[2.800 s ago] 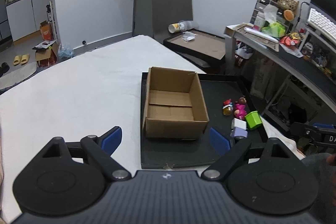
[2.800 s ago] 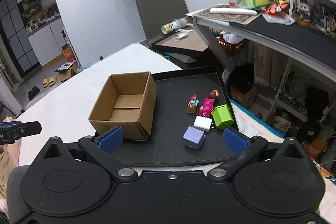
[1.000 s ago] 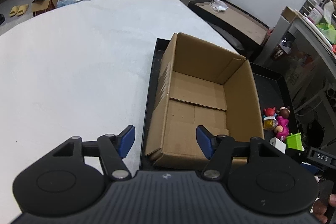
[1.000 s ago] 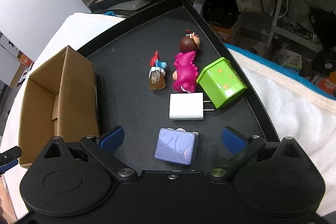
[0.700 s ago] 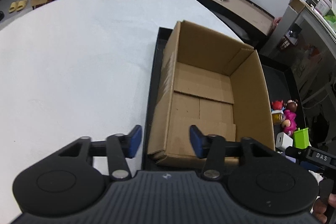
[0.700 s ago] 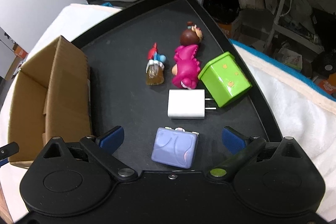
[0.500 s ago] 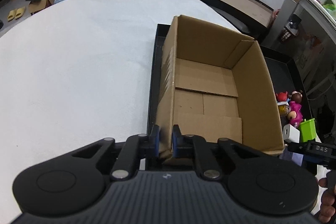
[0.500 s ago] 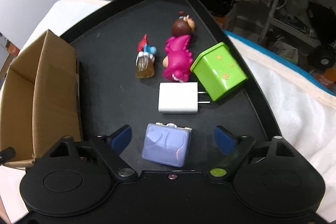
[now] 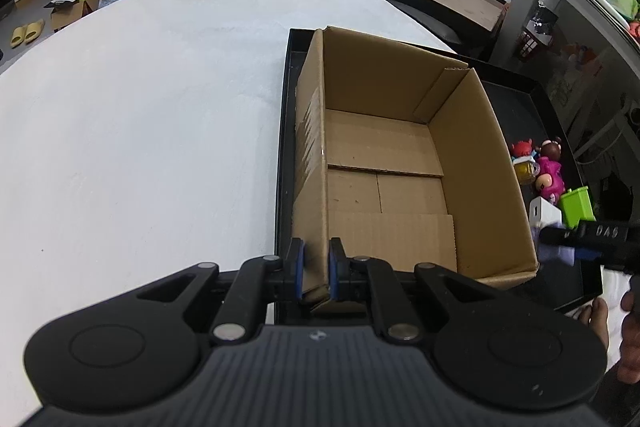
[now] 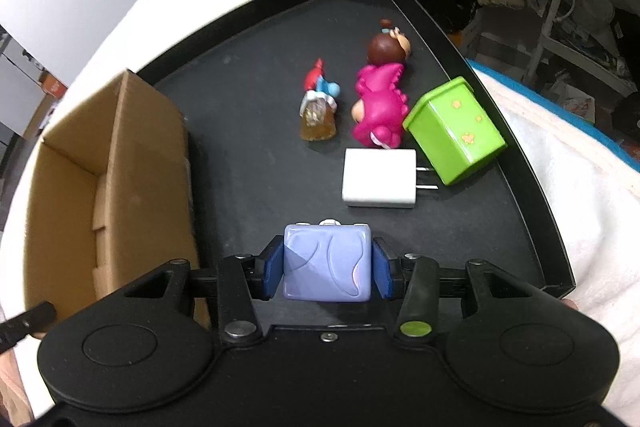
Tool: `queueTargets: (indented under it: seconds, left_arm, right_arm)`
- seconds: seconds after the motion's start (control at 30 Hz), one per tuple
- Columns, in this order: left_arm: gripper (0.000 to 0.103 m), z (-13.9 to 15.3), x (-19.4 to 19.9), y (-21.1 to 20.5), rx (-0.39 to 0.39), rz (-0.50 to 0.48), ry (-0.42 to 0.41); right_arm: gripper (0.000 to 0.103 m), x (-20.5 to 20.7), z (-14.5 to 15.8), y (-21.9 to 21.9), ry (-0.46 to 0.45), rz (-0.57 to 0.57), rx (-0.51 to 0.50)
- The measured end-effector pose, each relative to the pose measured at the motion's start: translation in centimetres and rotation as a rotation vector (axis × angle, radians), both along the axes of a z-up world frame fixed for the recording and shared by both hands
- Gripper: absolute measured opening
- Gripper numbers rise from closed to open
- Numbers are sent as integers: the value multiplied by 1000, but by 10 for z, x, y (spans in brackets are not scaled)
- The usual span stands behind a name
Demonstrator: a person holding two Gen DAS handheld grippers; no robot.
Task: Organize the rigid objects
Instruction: 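Carry the lavender cube with the right gripper over the cardboard box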
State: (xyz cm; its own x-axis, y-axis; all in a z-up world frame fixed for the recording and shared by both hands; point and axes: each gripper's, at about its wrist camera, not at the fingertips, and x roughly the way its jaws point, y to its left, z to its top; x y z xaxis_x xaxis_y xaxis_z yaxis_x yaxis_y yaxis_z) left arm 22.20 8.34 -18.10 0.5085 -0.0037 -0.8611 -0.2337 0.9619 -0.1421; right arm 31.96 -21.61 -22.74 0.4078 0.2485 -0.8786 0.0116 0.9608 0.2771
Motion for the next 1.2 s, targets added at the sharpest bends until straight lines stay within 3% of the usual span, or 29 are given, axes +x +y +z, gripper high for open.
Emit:
queueTargets:
  seconds: [0.83,1.2]
  left_arm:
    - [11,-2,-6,6,-25,0,2]
    - [12,-1,-6,12,-55,1,10]
  right_arm:
    - [44,-22,78,36,-258,111,-45]
    - [44,-10,101,64,-287,194,2]
